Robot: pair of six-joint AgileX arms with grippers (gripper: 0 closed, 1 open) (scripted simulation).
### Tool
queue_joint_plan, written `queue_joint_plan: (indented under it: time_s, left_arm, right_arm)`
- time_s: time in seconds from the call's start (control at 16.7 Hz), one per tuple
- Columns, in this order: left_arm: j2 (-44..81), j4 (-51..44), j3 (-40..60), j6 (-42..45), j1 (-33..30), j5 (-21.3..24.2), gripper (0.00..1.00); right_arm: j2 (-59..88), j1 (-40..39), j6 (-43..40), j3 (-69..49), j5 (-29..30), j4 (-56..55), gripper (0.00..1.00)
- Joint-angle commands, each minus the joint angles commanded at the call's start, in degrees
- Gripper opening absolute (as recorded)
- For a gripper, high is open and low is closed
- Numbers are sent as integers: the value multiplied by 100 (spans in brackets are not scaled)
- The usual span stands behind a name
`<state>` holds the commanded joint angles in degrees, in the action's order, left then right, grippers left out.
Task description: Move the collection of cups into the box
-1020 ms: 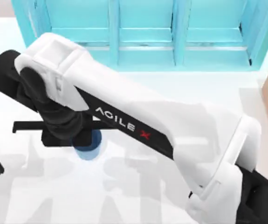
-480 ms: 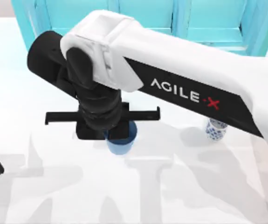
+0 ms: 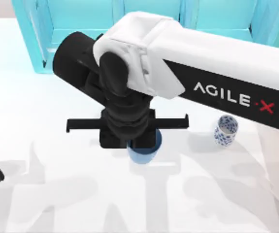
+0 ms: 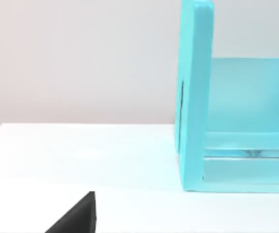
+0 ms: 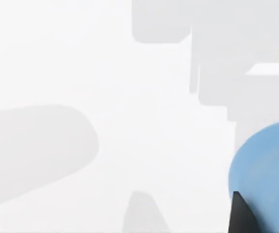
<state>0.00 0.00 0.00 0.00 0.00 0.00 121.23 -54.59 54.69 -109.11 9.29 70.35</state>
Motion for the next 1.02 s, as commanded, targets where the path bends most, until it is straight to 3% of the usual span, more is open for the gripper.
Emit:
queue_joint_plan:
  time_s: [0.3,0.48,0.78,1.02]
  left_arm:
    - [0,0,0,0,0,0,100]
    - [0,0,0,0,0,0,100]
    - [0,0,0,0,0,0,100]
    - [0,0,0,0,0,0,100]
  right_arm:
    - [-23,36,-64,32,-2,31,0]
    - [-370,573,-597,353,-54,130,0]
    - [-1537,2444,-2464,1455,-224,389,0]
    - [-2748,4479,-4491,2601,-406,577,0]
